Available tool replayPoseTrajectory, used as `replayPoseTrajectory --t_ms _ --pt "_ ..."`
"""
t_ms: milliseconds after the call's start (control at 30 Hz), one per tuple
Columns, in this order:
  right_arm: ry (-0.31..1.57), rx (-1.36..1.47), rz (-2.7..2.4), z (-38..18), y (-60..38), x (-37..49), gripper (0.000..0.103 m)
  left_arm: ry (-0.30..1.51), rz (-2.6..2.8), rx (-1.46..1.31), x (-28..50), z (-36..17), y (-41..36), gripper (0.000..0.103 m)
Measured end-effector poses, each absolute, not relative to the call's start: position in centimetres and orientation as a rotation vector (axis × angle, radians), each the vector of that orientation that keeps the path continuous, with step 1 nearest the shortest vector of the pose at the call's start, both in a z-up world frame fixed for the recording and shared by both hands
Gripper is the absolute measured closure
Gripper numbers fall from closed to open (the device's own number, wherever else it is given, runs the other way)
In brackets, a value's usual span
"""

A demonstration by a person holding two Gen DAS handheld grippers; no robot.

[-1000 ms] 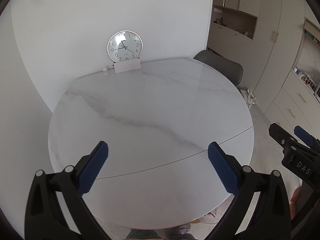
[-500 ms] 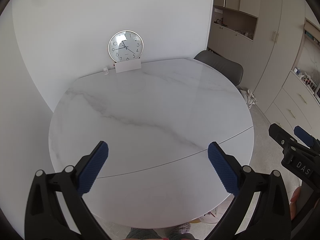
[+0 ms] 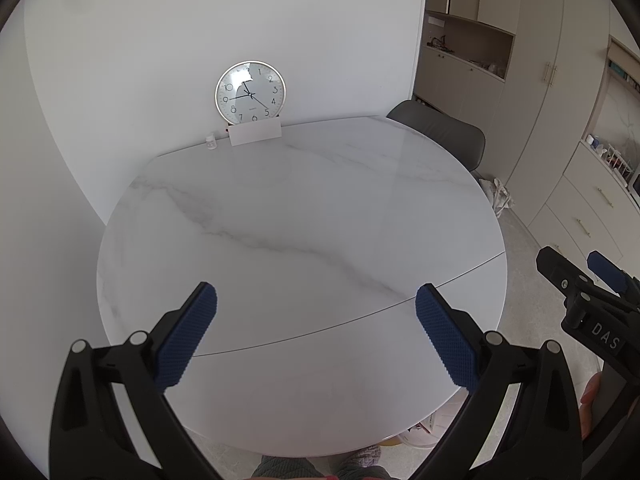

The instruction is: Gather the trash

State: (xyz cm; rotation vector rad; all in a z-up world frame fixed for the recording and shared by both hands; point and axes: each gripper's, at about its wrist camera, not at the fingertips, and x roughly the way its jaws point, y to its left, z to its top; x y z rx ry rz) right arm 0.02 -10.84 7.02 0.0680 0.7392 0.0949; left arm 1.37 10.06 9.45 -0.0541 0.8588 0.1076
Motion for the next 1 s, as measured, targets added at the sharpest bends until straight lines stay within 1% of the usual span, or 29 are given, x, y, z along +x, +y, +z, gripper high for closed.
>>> replayPoseTrajectory --t_ms 1000 --pt "0.752 0.099 0.049 6.8 -13.1 0.1 0.002 0.870 0.075 -0.021 1.3 9.2 8.8 0.008"
